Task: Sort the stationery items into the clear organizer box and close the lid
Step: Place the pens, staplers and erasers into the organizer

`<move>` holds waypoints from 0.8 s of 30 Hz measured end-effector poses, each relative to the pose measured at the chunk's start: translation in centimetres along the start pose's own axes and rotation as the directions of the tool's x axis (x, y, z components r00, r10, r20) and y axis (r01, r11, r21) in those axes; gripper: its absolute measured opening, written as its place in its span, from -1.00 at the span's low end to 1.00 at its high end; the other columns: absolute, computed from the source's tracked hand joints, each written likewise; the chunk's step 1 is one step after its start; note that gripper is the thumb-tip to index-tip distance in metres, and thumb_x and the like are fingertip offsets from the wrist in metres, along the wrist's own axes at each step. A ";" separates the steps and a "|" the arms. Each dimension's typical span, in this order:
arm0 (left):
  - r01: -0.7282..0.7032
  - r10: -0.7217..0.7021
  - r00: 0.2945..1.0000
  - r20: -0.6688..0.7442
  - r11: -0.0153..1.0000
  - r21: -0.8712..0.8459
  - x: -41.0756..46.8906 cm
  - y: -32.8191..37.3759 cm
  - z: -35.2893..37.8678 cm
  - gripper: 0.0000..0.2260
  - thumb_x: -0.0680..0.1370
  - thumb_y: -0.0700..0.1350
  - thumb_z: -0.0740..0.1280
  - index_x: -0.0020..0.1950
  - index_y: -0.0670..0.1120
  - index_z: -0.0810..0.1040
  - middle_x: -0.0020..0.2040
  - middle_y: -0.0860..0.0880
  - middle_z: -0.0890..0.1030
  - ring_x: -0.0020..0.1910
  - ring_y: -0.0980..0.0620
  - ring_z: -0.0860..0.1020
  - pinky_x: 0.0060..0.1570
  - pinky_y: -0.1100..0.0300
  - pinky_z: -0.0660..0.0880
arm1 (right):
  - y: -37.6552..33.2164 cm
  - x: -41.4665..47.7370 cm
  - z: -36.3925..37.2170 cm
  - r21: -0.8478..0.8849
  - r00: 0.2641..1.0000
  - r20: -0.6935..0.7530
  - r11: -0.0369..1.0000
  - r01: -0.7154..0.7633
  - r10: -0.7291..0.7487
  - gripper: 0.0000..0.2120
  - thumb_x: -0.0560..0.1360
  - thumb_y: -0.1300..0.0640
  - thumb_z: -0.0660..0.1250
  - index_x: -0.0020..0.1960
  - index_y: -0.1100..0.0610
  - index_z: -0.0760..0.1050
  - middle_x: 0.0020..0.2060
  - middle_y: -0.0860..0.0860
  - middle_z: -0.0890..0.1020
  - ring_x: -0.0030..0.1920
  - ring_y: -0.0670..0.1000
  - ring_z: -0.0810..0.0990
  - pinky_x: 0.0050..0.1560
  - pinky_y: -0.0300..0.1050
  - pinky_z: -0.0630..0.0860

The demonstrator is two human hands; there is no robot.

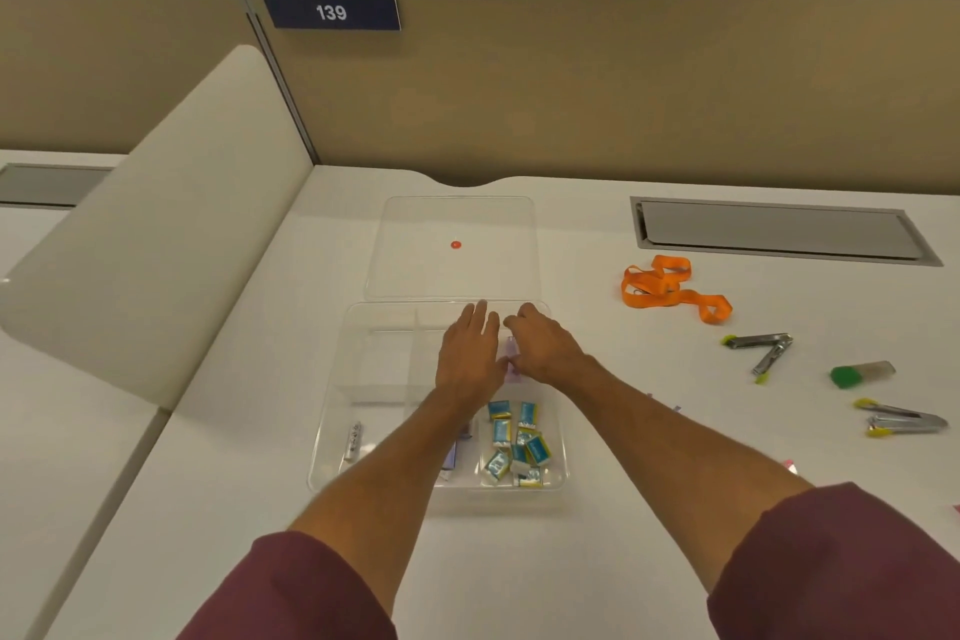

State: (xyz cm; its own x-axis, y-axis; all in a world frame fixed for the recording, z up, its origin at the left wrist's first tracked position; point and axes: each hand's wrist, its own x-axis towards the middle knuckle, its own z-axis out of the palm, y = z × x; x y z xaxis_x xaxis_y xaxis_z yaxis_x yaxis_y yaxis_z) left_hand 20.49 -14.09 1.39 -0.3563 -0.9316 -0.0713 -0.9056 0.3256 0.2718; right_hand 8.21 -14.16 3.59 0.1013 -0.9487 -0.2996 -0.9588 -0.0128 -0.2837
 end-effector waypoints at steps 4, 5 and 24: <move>-0.022 0.014 0.994 0.108 0.997 0.069 0.1 -0.8 0.6 -0.36 0.61 0.15 0.14 0.56 -0.13 -0.01 0.59 -0.11 -0.04 0.58 -0.07 -0.07 0.53 0.02 -0.09 | -0.2 -0.4 -0.3 0.037 0.999 -0.035 0.999 -0.026 0.027 -0.41 0.47 0.13 0.41 0.44 0.14 0.29 0.45 0.12 0.24 0.31 0.19 0.46 0.24 0.02 0.46; -0.030 0.020 0.992 0.121 0.996 0.081 0.1 -0.9 0.6 -0.35 0.61 0.17 0.12 0.56 -0.12 -0.02 0.59 -0.10 -0.06 0.58 -0.07 -0.08 0.53 0.01 -0.10 | -0.3 -0.5 -0.4 0.052 0.997 -0.067 0.998 -0.026 0.029 -0.46 0.50 0.14 0.37 0.43 0.14 0.29 0.45 0.11 0.24 0.30 0.19 0.47 0.23 0.01 0.47; -0.247 0.240 0.968 0.077 0.963 0.103 3.8 12.4 0.6 -0.44 0.58 0.16 0.20 0.48 -0.10 0.23 0.54 -0.11 0.20 0.52 -0.10 0.18 0.48 0.01 0.13 | 13.3 -8.7 -3.3 0.180 0.887 -0.294 0.933 -0.313 0.355 -0.65 0.56 0.11 0.26 0.34 0.13 0.39 0.35 0.09 0.37 0.32 0.09 0.41 0.14 -0.02 0.51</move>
State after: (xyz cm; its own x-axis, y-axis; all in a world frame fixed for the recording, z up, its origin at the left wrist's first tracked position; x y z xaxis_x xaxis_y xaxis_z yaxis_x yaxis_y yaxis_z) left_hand 7.72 -13.50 3.93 -0.5797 -0.8112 -0.0772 -0.8083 0.5605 0.1804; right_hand -6.29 -7.11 5.47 -0.3284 -0.9394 -0.0984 -0.8782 0.3421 -0.3342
